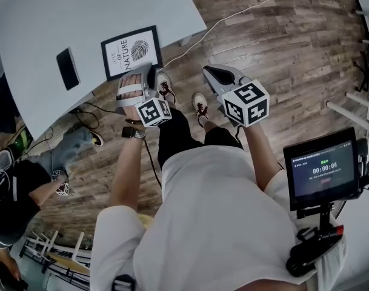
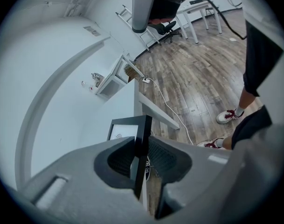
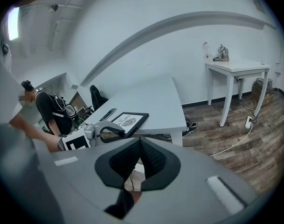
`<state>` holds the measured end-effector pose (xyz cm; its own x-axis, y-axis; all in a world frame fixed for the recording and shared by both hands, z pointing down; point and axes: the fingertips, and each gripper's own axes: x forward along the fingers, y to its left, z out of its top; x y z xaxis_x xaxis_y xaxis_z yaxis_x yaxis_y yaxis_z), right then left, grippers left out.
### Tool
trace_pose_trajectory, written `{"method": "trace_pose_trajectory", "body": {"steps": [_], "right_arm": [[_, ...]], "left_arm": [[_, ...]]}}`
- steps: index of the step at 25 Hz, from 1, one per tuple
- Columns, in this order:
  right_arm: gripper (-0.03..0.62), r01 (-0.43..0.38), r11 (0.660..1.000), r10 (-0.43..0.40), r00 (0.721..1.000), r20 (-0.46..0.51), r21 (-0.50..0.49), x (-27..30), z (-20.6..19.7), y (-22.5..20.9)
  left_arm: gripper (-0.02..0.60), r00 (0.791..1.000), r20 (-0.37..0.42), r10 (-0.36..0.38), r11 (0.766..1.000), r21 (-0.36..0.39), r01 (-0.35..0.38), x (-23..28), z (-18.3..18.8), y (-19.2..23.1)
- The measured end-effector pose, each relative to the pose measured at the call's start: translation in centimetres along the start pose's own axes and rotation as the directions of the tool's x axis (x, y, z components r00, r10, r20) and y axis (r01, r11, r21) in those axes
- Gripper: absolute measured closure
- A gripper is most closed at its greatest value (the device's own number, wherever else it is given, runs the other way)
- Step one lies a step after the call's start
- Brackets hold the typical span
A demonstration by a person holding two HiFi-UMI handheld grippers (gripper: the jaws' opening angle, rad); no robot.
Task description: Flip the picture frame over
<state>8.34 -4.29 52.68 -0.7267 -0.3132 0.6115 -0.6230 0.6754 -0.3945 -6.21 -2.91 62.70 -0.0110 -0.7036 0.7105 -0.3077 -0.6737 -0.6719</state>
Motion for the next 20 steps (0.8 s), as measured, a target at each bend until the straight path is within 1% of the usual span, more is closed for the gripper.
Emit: {"method": "trace_pose_trajectory", "body": {"steps": [2, 7, 9, 12, 14, 15, 18, 20], "right_arm": [[0.591, 0.001, 1.0, -0.001, 1.0, -0.001, -0.001, 0.2, 0.3, 0.1], [0.591, -0.006, 1.0, 0.006, 1.0, 0.007, -0.016, 0.8, 3.5, 1.8], [0.591, -0.012, 1.0, 0.012, 1.0, 0.018, -0.018, 1.1, 4.8, 1.8], [0.591, -0.034, 0.999, 0.035, 0.998, 0.047, -0.009, 1.8, 6.5, 2.5], [0.591, -0.041, 0.999, 0.042, 0.997, 0.06, -0.021, 2.6, 8.1, 3.5], [0.591, -0.041, 0.999, 0.043, 0.997, 0.062, -0.029, 3.1, 9.1, 4.1], [0.591, -0.043, 0.998, 0.046, 0.997, 0.063, -0.047, 4.8, 12.0, 5.3], [0.591, -0.043, 0.998, 0.046, 0.996, 0.07, -0.055, 5.2, 12.9, 5.5]], "left_arm": [[0.488, 1.0, 0.014, -0.009, 1.0, -0.022, 0.009, -0.2, 0.2, 0.2], [0.492, 0.998, 0.056, -0.026, 0.991, -0.132, 0.033, -2.0, -0.3, 2.9], [0.492, 0.997, 0.077, -0.03, 0.981, -0.186, 0.044, -2.1, 0.0, 3.9], [0.494, 0.994, 0.107, -0.024, 0.96, -0.275, 0.053, -2.3, -0.2, 5.1], [0.495, 0.992, 0.127, -0.023, 0.941, -0.332, 0.065, -2.6, -1.1, 6.3], [0.495, 0.99, 0.14, -0.026, 0.928, -0.366, 0.076, -2.7, -1.6, 7.2], [0.497, 0.983, 0.182, -0.033, 0.873, -0.473, 0.117, -2.9, -3.2, 10.1], [0.497, 0.979, 0.205, -0.022, 0.837, -0.532, 0.13, -3.2, -3.5, 11.4]]}}
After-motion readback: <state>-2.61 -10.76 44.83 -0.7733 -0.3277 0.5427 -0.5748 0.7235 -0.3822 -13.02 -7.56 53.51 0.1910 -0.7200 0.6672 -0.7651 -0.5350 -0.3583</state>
